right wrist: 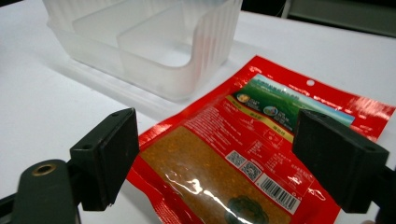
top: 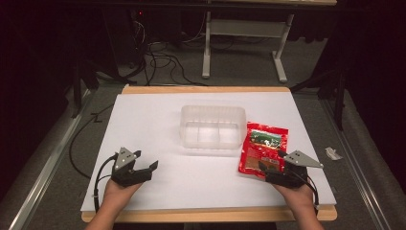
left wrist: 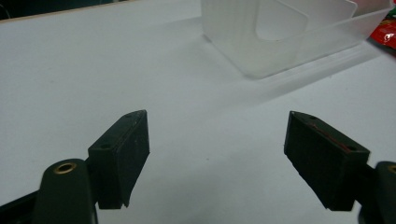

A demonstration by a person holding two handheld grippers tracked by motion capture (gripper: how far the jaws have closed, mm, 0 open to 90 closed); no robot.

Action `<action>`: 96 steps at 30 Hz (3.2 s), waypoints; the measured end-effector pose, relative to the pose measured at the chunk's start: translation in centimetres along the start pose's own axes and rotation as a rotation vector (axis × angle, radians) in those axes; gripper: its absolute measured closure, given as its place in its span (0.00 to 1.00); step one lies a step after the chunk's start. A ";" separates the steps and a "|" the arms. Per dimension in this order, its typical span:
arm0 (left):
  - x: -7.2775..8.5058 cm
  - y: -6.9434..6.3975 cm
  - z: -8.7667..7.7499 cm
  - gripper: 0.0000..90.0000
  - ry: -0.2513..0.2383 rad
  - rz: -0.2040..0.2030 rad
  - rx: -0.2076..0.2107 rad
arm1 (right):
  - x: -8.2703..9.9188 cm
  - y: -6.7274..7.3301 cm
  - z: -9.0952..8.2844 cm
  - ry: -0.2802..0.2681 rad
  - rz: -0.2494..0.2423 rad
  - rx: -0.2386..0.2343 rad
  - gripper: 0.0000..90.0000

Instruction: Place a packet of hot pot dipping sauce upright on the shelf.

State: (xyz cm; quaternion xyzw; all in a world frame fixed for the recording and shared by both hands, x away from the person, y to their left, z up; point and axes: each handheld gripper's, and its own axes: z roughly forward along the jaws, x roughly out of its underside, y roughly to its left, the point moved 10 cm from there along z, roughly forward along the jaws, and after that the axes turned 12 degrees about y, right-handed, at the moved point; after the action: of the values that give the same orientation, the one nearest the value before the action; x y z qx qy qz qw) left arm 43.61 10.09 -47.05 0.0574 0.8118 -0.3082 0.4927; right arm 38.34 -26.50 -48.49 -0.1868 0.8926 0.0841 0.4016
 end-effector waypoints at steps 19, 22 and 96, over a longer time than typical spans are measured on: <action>0.7 -1.3 0.7 0.25 0.053 -0.018 0.052 | 3.2 -2.0 0.4 0.086 0.050 -0.064 0.21; 0.3 -1.0 0.8 0.25 0.047 -0.038 0.051 | 4.0 -1.8 1.3 0.141 0.053 -0.094 0.17; 0.7 -0.3 0.4 0.27 0.063 -0.041 0.038 | 1.9 -1.6 0.9 0.089 0.078 -0.120 0.32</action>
State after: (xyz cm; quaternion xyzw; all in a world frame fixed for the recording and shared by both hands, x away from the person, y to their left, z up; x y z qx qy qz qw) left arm 43.44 9.50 -47.60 0.0597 0.8219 -0.3314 0.4595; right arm 38.40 -28.25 -50.50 -0.1790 0.9096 0.1445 0.3460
